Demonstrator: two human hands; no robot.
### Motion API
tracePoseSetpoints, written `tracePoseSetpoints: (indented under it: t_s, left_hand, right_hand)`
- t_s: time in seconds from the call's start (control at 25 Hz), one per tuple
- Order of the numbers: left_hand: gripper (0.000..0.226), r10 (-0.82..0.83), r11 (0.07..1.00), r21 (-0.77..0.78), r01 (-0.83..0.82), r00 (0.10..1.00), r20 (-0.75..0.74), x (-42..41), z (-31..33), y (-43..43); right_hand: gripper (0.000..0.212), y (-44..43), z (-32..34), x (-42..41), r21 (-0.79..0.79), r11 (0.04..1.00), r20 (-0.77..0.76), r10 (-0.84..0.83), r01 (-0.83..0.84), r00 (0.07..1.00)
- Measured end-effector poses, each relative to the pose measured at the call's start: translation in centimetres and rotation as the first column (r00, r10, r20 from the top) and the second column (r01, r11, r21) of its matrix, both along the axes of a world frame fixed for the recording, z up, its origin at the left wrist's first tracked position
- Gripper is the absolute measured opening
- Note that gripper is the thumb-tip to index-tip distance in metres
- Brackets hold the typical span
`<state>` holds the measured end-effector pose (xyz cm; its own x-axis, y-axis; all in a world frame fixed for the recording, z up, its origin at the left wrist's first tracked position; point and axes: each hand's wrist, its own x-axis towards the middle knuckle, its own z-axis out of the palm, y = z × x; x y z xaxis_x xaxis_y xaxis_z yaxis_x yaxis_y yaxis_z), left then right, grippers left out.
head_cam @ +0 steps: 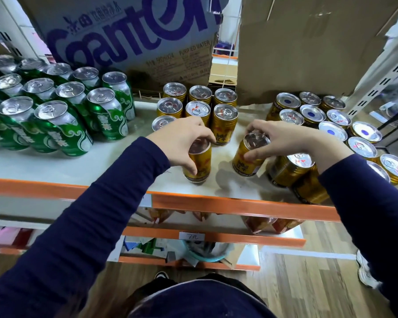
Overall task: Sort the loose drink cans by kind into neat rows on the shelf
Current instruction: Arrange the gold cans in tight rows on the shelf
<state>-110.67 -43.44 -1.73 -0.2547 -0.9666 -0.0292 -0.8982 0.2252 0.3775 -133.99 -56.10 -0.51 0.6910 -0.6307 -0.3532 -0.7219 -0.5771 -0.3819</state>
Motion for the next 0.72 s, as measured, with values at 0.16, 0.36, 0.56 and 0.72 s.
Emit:
tracePoseSetpoints:
  t_s: [0.16, 0.36, 0.56, 0.72]
  left_hand:
    - [0.081, 0.002, 1.000, -0.019, -0.001, 0.999, 0.042, -0.4, 0.0, 0.1]
    - [0.073, 0.118, 0.991, -0.084, -0.102, 0.970, 0.211, -0.1, 0.1, 0.2]
    - [0.063, 0.077, 0.995, -0.081, -0.062, 0.976, 0.205, 0.6, 1.2, -1.5]
    - [0.067, 0.094, 0.995, -0.052, -0.084, 0.967, 0.235, 1.4, 1.8, -3.2]
  right_hand:
    - [0.068, 0.1, -0.2, 0.2, -0.071, 0.994, 0.007, -0.081, 0.081, 0.997]
    - [0.070, 0.4, -0.5, 0.4, -0.075, 0.987, 0.008, -0.144, 0.145, 0.989]
    - [0.067, 0.8, -0.4, 0.5, -0.078, 0.986, 0.015, -0.150, 0.151, 0.989]
    - [0.066, 0.9, -0.4, 0.5, -0.080, 0.984, -0.003, -0.162, 0.161, 0.987]
